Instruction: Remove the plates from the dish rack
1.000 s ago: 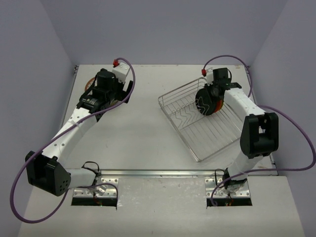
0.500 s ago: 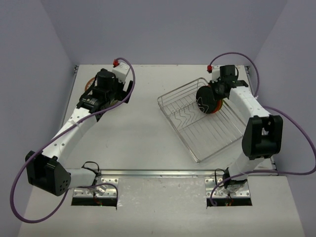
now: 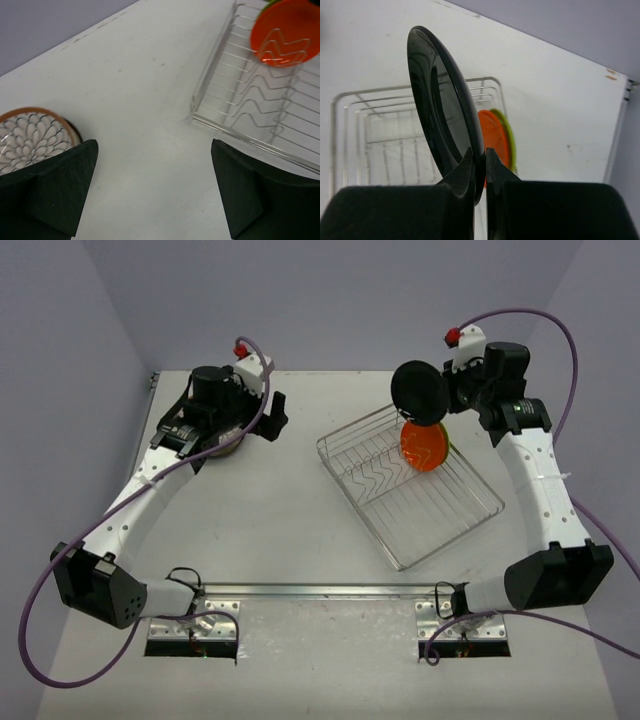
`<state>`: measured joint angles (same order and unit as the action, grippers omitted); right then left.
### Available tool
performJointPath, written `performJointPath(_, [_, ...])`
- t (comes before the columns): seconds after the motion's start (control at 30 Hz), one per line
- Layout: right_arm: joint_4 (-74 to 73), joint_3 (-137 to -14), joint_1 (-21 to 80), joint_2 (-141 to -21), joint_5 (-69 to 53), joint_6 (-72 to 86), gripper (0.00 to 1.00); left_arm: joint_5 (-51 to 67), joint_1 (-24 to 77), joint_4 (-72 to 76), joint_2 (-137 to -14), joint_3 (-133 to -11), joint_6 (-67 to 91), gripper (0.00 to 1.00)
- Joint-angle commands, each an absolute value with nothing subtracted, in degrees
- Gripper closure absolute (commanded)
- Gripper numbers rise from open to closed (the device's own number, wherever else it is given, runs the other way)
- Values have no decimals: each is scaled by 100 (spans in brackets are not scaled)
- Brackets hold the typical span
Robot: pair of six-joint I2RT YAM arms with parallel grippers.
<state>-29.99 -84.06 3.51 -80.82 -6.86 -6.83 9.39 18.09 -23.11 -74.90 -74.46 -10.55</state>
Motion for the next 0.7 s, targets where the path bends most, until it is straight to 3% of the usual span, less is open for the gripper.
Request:
performJointPath(0.0, [-3213, -8516, 415, -7878, -2634, 233, 100, 3527, 1863, -2153, -7507, -7851, -416, 12])
performJointPath(0.13, [-3031, -8136, 615, -7746, -3418, 760, 100, 4358, 1863, -2140, -7806, -8007, 49, 25])
performJointPath(0.5, [-2640, -7802, 1890, -7767, -3616, 1205, 100, 4638, 1863, -2057, -8335, -7898, 448, 37])
performJointPath(0.57, [-2645, -7846, 1915, -7835, -3638, 1246, 100, 4649, 1863, -2057, -8373, -7876, 456, 42])
performJointPath(0.67, [-2658, -7875, 1930, -7912, -3658, 1243, 100, 4752, 1858, -2060, -8425, -7807, 448, 60])
